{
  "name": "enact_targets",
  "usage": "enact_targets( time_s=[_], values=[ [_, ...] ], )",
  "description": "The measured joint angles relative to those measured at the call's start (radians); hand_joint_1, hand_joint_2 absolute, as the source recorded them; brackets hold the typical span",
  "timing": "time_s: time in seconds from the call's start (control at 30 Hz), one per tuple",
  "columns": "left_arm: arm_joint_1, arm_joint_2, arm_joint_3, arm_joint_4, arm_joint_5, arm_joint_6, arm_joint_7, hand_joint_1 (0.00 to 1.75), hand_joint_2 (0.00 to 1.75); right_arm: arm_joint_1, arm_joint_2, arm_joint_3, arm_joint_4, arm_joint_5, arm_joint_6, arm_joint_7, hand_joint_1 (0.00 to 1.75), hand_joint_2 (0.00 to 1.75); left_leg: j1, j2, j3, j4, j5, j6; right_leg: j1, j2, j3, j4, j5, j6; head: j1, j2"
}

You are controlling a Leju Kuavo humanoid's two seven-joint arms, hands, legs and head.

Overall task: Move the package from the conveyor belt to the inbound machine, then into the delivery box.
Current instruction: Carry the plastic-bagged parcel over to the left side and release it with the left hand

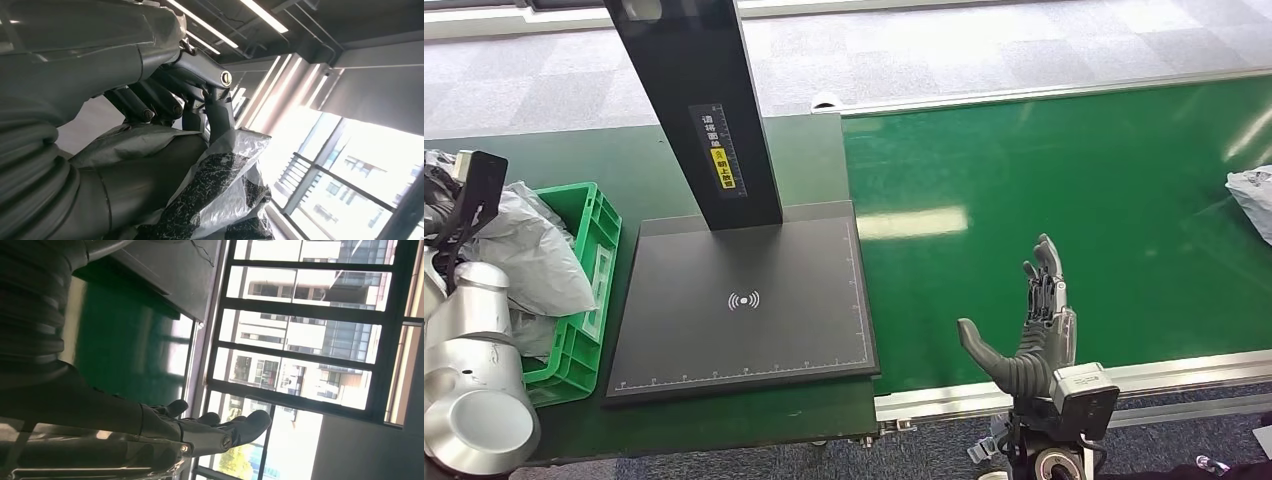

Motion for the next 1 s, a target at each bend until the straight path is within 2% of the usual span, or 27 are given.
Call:
enact_targets(
  time_s=[0.1, 0.23, 0.37, 0.53, 0.67, 0.87, 1.0],
  values=[
    [-0.002, 0.035, 0.014, 0.014, -0.015, 0.0, 0.057, 1.75, 1.75, 0.008, 0.0, -0.001, 0.0, 0.001, 0.0, 0.0, 0.0, 1.75, 0.0, 0.0, 0.0, 0.0, 0.0, 0.0, 0.0, 0.0, 0.0, 0.0, 0.0, 0.0, 0.0, 0.0],
    [-0.003, 0.104, 0.029, 0.054, -0.018, 0.0, 0.111, 1.75, 1.75, 0.017, 0.0, -0.001, 0.0, 0.005, 0.0, 0.0, 0.0, 1.75, 0.0, 0.001, 0.0, 0.0, 0.0, 0.0, 0.0, 0.001, -0.001, 0.0, 0.0, 0.0, 0.0, 0.0],
    [-0.003, 0.162, 0.045, 0.101, -0.002, 0.0, 0.121, 1.75, 1.75, 0.024, 0.0, -0.002, 0.0, 0.006, 0.0, 0.001, 0.0, 1.75, 0.0, 0.001, -0.001, 0.0, 0.0, 0.0, 0.0, 0.0, -0.001, 0.0, 0.0, 0.0, 0.0, 0.0],
    [-0.003, 0.195, 0.058, 0.132, 0.001, 0.0, 0.122, 1.74, 1.75, 0.026, 0.0, -0.002, 0.0, 0.006, 0.0, 0.001, 0.0, 1.75, 0.0, 0.0, -0.001, 0.0, 0.0, 0.0, 0.0, 0.0, -0.001, 0.0, 0.0, 0.0, 0.0, 0.0],
    [-0.001, 0.201, 0.065, 0.145, 0.005, 0.0, 0.119, 0.0, 1.75, 0.027, 0.002, -0.003, 0.0, 0.009, 0.0, 0.005, 0.0, 1.75, 0.0, 0.0, -0.001, 0.0, 0.0, 0.0, 0.0, 0.0, -0.001, 0.0, 0.0, 0.0, 0.0, 0.0],
    [-0.008, 0.202, 0.069, 0.172, 0.037, 0.0, 0.081, 0.0, 1.75, 0.022, 0.011, -0.004, 0.0, 0.018, 0.0, 0.015, 0.0, 1.75, 0.0, 0.0, -0.001, 0.0, 0.0, 0.0, 0.0, 0.0, -0.001, 0.0, 0.0, 0.0, 0.0, 0.0],
    [-0.032, 0.195, 0.072, 0.207, 0.145, -0.008, 0.013, 0.0, 1.75, 0.018, 0.014, -0.004, 0.0, 0.024, 0.0, 0.017, 0.0, 1.75, 0.0, -0.001, -0.001, 0.0, 0.0, 0.0, 0.0, -0.001, -0.001, 0.0, 0.0, 0.0, 0.0, 0.0]
  ],
)
